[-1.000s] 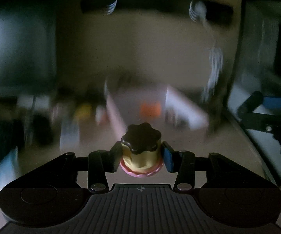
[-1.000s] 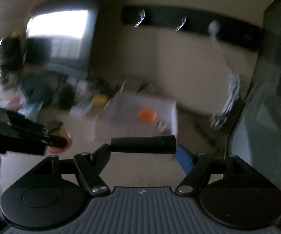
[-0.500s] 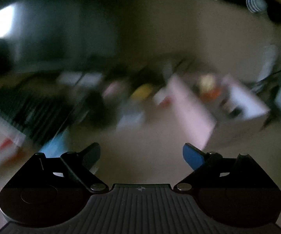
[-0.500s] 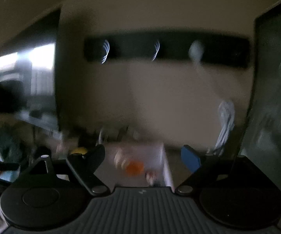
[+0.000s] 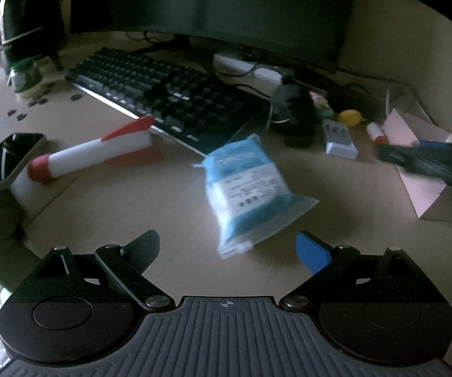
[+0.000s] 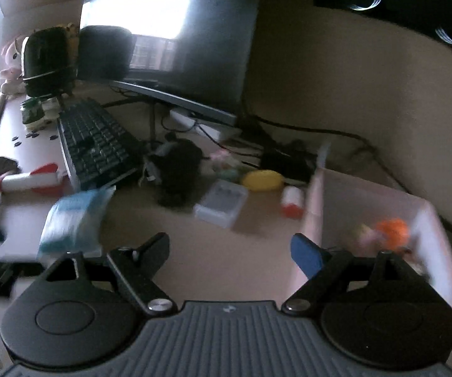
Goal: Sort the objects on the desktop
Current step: 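Grasp the white battery charger with the right gripper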
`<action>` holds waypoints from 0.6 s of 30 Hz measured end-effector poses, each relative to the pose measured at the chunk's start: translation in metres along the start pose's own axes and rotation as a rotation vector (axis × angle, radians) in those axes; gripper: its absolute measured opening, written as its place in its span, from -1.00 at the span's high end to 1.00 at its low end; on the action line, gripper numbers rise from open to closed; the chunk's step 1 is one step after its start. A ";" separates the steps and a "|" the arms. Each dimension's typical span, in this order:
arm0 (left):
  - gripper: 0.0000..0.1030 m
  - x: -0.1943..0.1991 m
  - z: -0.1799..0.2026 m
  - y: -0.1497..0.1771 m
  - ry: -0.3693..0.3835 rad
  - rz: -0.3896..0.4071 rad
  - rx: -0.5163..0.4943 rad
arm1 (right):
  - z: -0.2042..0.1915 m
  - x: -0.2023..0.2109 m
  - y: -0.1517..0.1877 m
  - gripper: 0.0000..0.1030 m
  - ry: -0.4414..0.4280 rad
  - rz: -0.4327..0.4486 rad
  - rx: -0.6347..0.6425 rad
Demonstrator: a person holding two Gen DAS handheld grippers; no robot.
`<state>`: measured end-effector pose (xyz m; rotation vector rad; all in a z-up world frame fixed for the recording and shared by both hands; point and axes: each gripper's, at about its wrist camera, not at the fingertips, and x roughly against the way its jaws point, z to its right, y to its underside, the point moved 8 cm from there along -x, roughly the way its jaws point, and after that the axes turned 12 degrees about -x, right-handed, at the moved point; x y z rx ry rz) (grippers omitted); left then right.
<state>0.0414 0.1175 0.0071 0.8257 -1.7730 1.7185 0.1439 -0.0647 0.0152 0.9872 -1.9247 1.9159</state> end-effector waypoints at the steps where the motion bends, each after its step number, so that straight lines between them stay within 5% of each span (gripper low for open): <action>1: -0.89 0.002 -0.004 0.001 0.010 -0.006 0.003 | -0.004 -0.020 -0.005 -0.39 0.015 -0.017 -0.023; 7: -0.89 0.011 -0.018 0.007 0.038 -0.005 -0.025 | -0.013 -0.106 -0.017 -0.39 0.107 -0.066 -0.093; 8: -0.89 0.010 -0.021 0.007 0.041 -0.008 -0.022 | -0.013 -0.114 -0.017 -0.30 0.121 -0.071 -0.085; 9: -0.89 0.009 -0.023 0.007 0.041 -0.009 -0.023 | -0.014 -0.120 -0.015 0.04 0.117 -0.090 -0.077; 12: -0.89 0.006 -0.027 0.007 0.046 -0.008 -0.020 | -0.012 -0.112 -0.010 0.07 0.094 -0.103 -0.098; 18: -0.89 -0.001 -0.009 -0.004 0.096 0.013 -0.029 | -0.006 -0.030 0.031 0.07 -0.035 -0.131 -0.055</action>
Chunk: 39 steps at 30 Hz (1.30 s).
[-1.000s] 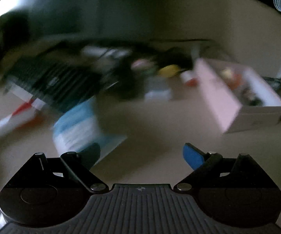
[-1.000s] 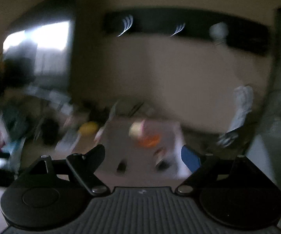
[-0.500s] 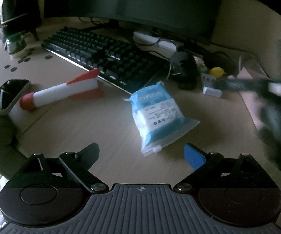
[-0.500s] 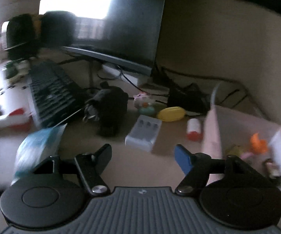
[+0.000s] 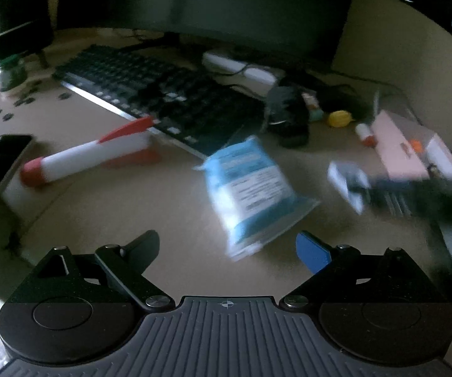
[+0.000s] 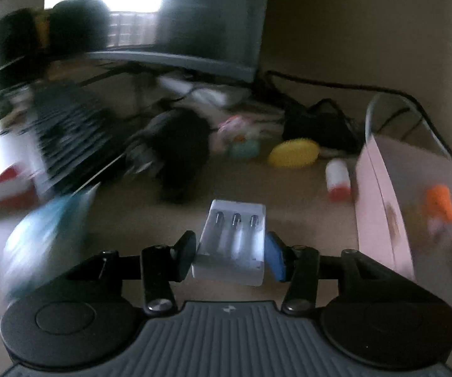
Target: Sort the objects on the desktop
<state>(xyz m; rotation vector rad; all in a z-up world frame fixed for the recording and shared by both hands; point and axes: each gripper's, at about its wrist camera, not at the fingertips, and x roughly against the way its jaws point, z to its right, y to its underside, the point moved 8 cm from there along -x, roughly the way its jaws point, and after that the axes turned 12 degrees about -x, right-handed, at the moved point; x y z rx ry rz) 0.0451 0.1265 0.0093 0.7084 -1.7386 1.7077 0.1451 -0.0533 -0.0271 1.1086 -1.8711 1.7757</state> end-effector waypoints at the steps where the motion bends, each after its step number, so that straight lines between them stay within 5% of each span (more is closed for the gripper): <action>1: -0.89 -0.002 0.006 -0.003 0.009 0.005 -0.005 | 0.003 0.018 0.015 0.07 -0.028 -0.014 0.026; 5: -0.89 -0.006 0.035 -0.011 0.046 0.020 -0.034 | 0.029 0.068 0.065 0.07 -0.015 -0.046 0.176; 9: -0.89 -0.008 0.066 -0.011 0.081 0.023 -0.065 | 0.074 0.094 0.092 0.02 0.217 0.008 0.316; 14: -0.89 -0.012 0.100 -0.005 0.102 0.004 -0.091 | 0.139 0.121 0.084 -0.11 0.383 0.083 0.138; 19: -0.89 -0.007 0.119 -0.003 0.109 0.005 -0.112 | 0.190 0.129 0.050 -0.17 0.420 0.173 -0.110; 21: -0.89 -0.001 0.118 -0.004 0.097 0.018 -0.114 | 0.206 0.133 0.028 -0.19 0.512 0.272 -0.165; 24: -0.89 0.005 0.112 -0.005 0.075 0.027 -0.100 | 0.244 0.133 0.002 -0.48 0.463 0.340 -0.386; 29: -0.90 0.010 0.097 0.005 0.043 0.017 -0.075 | 0.282 0.100 -0.010 -0.47 0.326 0.238 -0.587; 36: -0.90 0.010 0.092 0.014 0.053 -0.007 -0.072 | 0.225 0.088 -0.012 -0.48 0.253 0.191 -0.414; 39: -0.91 0.009 0.093 0.013 0.063 -0.002 -0.084 | 0.212 0.104 -0.006 -0.48 0.360 0.243 -0.326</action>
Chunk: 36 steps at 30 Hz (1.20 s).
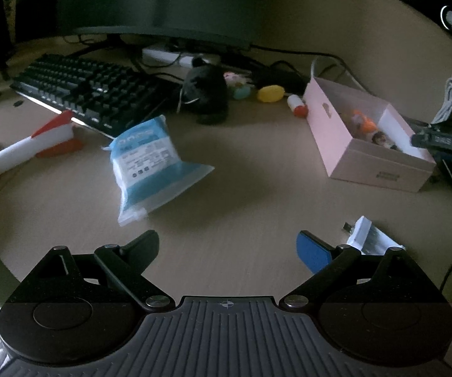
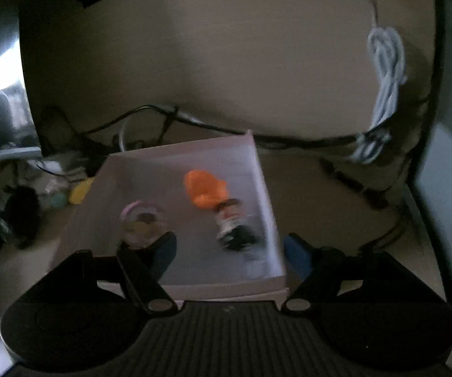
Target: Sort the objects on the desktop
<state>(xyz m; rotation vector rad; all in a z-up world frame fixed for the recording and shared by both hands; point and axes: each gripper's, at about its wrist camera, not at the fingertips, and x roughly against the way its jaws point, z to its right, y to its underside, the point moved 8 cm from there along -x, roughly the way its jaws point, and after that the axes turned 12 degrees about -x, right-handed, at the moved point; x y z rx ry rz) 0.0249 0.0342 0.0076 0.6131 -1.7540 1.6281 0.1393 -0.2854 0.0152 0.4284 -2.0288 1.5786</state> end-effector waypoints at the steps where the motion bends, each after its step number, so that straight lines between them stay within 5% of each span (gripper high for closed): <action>1: -0.91 -0.001 0.000 0.000 0.000 0.001 -0.001 | -0.003 0.014 0.001 -0.48 0.010 0.027 0.027; 3: -0.93 -0.006 0.000 0.001 -0.001 -0.004 -0.001 | -0.009 0.039 0.008 -0.52 -0.033 0.029 0.056; 6: -0.93 -0.014 0.006 0.001 0.018 -0.016 -0.008 | -0.030 0.071 0.048 -0.59 -0.182 -0.092 0.130; 9: -0.93 -0.017 0.013 -0.003 0.039 -0.008 -0.028 | -0.050 0.084 0.101 -0.59 -0.230 -0.183 0.279; 13: -0.93 -0.016 0.021 -0.010 0.055 0.011 -0.050 | -0.052 0.077 0.128 -0.58 -0.132 -0.158 0.445; 16: -0.93 -0.017 0.023 -0.006 0.055 0.010 -0.054 | -0.034 0.069 0.110 -0.58 0.049 -0.058 0.453; 22: -0.93 -0.014 0.014 0.005 -0.004 0.011 -0.063 | -0.032 0.076 0.104 -0.73 -0.066 -0.152 0.239; 26: -0.94 -0.011 0.001 0.009 -0.039 0.005 -0.053 | -0.050 0.083 0.131 -0.75 -0.121 -0.228 0.239; 30: -0.94 -0.011 -0.007 0.013 -0.034 -0.003 -0.031 | -0.051 0.083 0.146 -0.78 -0.042 -0.174 0.383; 32: -0.94 -0.011 -0.006 0.013 -0.021 -0.002 -0.024 | -0.036 0.081 0.138 -0.79 0.068 -0.103 0.422; 34: -0.94 -0.011 -0.003 0.014 0.000 0.000 -0.026 | -0.017 0.077 0.124 -0.78 0.160 -0.055 0.406; 36: -0.94 -0.011 0.002 0.014 0.019 0.002 -0.041 | -0.007 0.080 0.115 -0.79 0.132 -0.065 0.317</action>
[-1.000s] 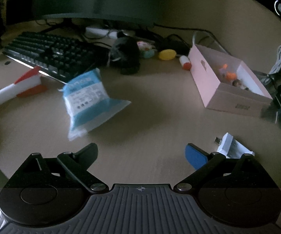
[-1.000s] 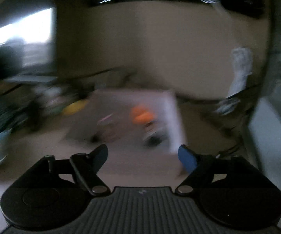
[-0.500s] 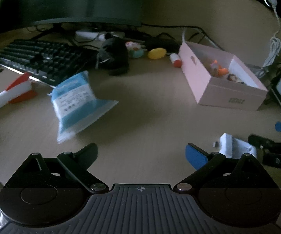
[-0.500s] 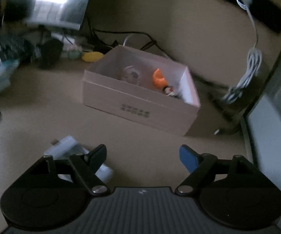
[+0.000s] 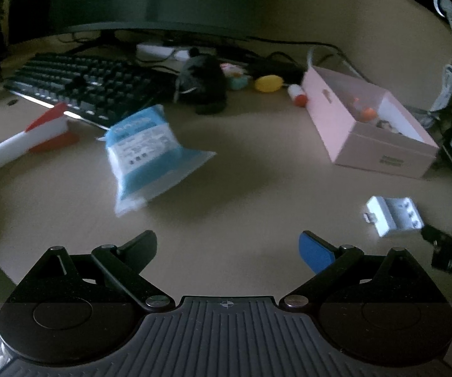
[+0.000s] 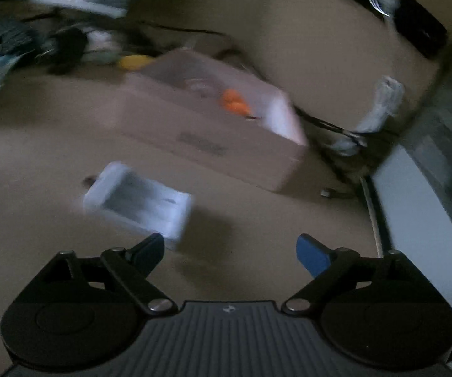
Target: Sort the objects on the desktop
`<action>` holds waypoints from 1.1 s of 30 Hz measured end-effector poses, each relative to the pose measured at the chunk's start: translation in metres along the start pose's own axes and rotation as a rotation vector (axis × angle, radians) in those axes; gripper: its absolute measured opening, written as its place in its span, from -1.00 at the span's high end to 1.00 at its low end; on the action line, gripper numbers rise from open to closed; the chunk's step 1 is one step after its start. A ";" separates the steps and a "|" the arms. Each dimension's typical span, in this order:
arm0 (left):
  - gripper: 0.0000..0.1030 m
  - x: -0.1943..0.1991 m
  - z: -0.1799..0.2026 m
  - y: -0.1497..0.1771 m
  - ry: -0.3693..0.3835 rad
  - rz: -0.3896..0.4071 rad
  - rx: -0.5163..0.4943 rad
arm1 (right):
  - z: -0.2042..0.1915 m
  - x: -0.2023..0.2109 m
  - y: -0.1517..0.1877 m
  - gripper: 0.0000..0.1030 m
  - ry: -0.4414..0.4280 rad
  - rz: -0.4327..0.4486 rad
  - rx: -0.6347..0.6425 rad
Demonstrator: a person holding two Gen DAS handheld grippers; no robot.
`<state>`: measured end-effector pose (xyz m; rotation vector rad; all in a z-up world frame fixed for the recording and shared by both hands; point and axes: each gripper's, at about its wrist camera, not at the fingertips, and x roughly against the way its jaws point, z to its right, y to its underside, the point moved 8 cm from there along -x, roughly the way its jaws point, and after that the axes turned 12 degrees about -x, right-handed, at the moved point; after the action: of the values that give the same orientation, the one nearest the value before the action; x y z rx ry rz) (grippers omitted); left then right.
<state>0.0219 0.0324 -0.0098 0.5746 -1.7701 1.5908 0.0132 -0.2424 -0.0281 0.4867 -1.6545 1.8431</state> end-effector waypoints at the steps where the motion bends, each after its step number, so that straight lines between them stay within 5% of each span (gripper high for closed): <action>1: -0.94 0.000 0.003 0.000 0.008 0.001 -0.010 | 0.003 0.002 -0.002 -0.81 -0.040 -0.017 -0.054; 7: -0.94 0.005 0.003 0.003 0.014 0.001 -0.040 | -0.028 -0.002 -0.008 -1.00 -0.256 -0.077 -0.219; 18: -0.94 0.016 -0.035 0.011 -0.039 0.003 -0.002 | -0.070 -0.028 -0.006 -0.99 -0.183 -0.074 -0.151; 20: -0.94 0.017 -0.041 0.010 -0.044 0.008 0.009 | -0.068 -0.029 -0.007 -0.78 -0.199 -0.078 -0.162; 22: -0.94 0.016 -0.046 0.006 -0.050 0.013 0.023 | -0.067 -0.026 -0.008 -0.77 -0.193 -0.091 -0.154; 26: -0.96 0.008 -0.059 -0.019 -0.100 0.050 0.044 | -0.065 -0.010 -0.008 -0.77 -0.235 -0.107 -0.164; 33: -0.96 -0.048 -0.078 -0.058 -0.216 0.008 0.065 | -0.054 0.039 -0.020 -0.77 -0.246 -0.012 -0.089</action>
<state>0.1106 0.0947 -0.0042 0.7969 -1.8830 1.6485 0.0042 -0.1816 0.0039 0.7069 -1.8803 1.7481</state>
